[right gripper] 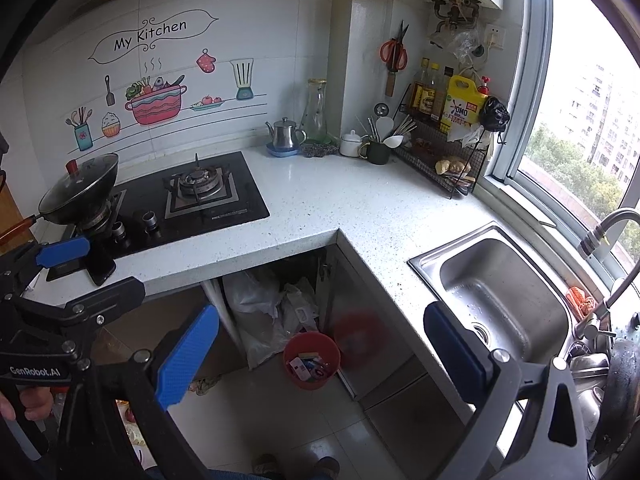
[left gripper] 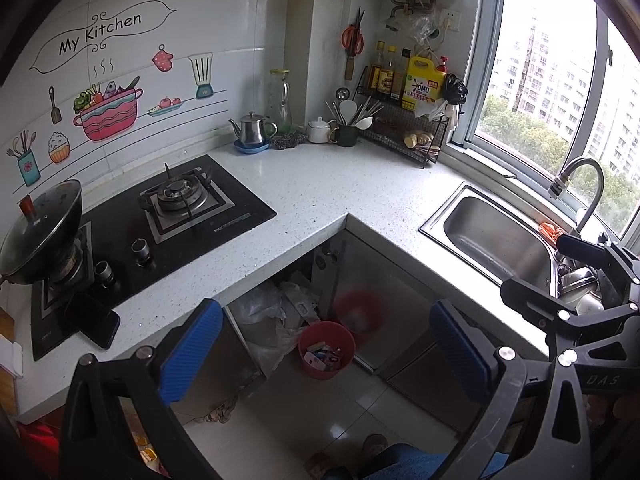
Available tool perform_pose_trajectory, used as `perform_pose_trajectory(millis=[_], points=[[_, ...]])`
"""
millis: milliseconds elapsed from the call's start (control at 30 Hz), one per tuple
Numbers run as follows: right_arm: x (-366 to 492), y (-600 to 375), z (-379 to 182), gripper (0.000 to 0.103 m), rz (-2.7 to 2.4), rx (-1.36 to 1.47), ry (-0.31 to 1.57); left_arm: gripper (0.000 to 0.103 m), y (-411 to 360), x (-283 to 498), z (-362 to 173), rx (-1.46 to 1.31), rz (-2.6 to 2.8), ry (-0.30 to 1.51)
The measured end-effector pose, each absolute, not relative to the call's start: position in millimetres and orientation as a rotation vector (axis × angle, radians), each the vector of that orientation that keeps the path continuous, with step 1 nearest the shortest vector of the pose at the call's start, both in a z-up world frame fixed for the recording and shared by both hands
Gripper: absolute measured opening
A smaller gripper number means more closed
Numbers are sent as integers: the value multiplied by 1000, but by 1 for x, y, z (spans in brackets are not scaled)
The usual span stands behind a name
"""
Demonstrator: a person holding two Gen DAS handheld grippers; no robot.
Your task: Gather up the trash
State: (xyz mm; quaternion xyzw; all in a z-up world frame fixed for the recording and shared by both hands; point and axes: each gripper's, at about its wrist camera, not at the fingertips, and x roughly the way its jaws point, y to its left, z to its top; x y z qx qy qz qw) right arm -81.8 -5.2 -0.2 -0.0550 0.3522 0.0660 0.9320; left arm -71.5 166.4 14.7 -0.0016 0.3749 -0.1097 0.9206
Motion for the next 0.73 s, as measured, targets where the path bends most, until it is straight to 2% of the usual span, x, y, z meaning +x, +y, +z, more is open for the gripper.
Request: perform_pose_trajectory(millis=[733], points=[[-77,-2,-6,102,144,-116,748,103,172,-68,8,12,-233,791]])
